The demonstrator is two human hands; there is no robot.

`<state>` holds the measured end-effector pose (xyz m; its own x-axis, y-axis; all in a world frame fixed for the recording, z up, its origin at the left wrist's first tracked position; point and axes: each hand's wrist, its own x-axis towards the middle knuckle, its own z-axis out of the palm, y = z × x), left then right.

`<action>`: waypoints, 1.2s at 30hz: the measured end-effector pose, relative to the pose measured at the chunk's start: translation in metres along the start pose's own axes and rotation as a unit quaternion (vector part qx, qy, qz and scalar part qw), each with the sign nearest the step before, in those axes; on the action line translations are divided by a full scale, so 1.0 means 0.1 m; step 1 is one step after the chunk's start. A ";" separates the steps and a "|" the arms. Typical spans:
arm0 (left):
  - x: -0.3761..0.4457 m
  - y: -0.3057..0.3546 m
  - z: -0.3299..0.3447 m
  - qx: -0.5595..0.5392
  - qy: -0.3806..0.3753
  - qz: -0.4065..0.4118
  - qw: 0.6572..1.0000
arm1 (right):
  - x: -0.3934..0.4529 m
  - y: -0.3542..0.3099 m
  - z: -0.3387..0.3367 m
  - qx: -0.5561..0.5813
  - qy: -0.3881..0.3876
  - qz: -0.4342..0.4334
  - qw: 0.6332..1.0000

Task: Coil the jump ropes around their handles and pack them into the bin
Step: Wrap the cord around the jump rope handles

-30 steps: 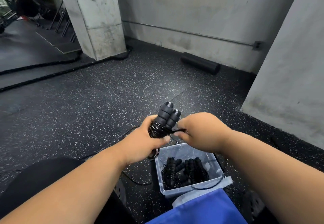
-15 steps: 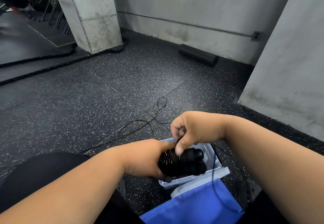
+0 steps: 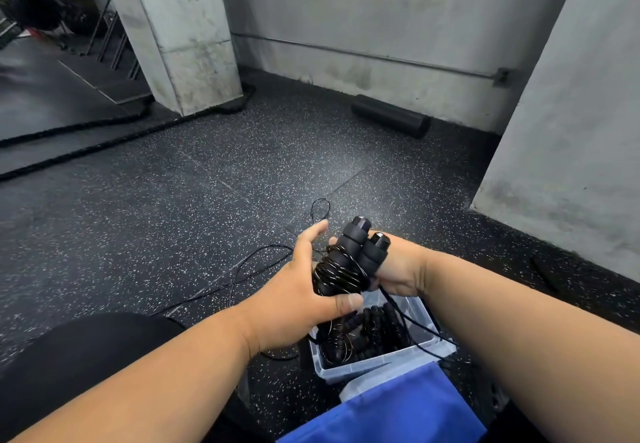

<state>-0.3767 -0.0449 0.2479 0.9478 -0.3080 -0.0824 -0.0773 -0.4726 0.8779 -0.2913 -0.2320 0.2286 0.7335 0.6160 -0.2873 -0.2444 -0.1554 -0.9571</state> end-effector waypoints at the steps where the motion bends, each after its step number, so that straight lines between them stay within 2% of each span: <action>1: 0.00 -0.01 0.01 -0.009 -0.004 0.009 1.000 | 0.00 0.02 0.00 -0.022 0.021 0.018 0.999; 4: 0.04 -0.07 0.02 -0.042 0.013 0.020 0.999 | -0.03 0.02 0.08 -0.049 0.050 0.055 0.996; 7: 0.09 -0.09 -0.06 -0.050 0.101 -0.012 0.994 | -0.08 -0.03 0.10 -0.141 0.058 0.072 0.986; 11: 0.17 -0.16 -0.28 -0.060 0.195 -0.058 0.977 | -0.17 -0.15 0.05 -0.187 0.092 0.041 0.977; 14: 0.19 -0.20 -0.34 -0.096 0.227 -0.078 0.966 | -0.25 -0.28 0.06 -0.176 0.066 0.005 0.982; 17: 0.20 -0.22 -0.33 -0.063 0.209 -0.075 0.973 | -0.33 -0.36 -0.01 -0.265 0.034 -0.027 0.963; 20: 0.18 -0.22 -0.33 -0.015 0.135 -0.073 0.988 | -0.41 -0.43 -0.12 -0.296 0.029 -0.030 0.954; 24: 0.15 -0.20 -0.32 0.016 0.061 -0.060 0.996 | -0.42 -0.40 -0.21 -0.135 0.102 -0.039 0.985; 27: 0.16 -0.18 -0.30 0.037 0.052 -0.044 0.997 | -0.38 -0.34 -0.14 0.043 0.066 0.000 0.997; 28: 0.17 -0.19 -0.30 0.038 0.051 -0.041 0.997 | -0.37 -0.35 -0.11 0.060 0.060 0.004 0.996; 29: 0.17 -0.20 -0.31 0.038 0.049 -0.040 0.997 | -0.38 -0.37 -0.10 0.040 0.062 -0.002 0.997; 32: 0.18 -0.22 -0.37 0.038 0.039 -0.040 0.998 | -0.45 -0.47 -0.14 -0.113 0.059 -0.046 0.991; 36: 0.19 -0.22 -0.49 0.006 0.048 -0.041 0.998 | -0.56 -0.61 -0.33 -0.231 0.054 -0.051 0.970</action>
<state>-0.3417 0.0002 0.2505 0.9763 -0.1877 -0.1078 -0.0012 -0.5027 0.8644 -0.2961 -0.2824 0.3019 0.8072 0.5660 -0.1677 0.1259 -0.4426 -0.8878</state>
